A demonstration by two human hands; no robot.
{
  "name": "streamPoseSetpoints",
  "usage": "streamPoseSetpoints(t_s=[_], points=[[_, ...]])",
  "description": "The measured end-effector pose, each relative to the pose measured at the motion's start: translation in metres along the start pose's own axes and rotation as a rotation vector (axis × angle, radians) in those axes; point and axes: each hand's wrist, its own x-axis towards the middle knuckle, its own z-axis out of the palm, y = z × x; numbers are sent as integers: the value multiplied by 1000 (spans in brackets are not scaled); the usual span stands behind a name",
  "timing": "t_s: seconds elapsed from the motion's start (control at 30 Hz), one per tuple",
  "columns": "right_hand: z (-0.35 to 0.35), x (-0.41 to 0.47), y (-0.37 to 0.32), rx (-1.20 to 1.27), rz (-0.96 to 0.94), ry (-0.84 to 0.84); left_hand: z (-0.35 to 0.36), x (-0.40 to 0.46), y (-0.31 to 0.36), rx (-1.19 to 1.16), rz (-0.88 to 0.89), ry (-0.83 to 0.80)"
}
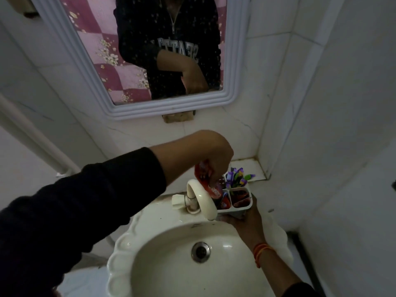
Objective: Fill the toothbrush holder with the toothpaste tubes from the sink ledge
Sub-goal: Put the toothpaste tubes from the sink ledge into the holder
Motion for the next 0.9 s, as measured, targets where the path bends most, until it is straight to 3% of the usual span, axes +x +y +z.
streamPoseSetpoints(t_s=[0.17,0.3,0.47,0.57,0.67,0.73,0.9], points=[[-2,0,1,-105,-47,-44,25,16,20,-67,-22,54],[-8,4,4,-160,-7,-26,27,21,16,-434,-97,24],[-7,-1,3,-120,-67,-7,35,29,-34,-688,-155,231],[-7,1,3,-150,-79,-7,65,33,-86,-690,-299,269],[-6,1,3,-108,-68,-34,110,36,-131,-526,-383,204],[-6,0,3,-111,-89,-60,140,41,-152,-356,-366,208],[-6,1,8,-70,-114,-85,204,64,-180,-387,-330,245]])
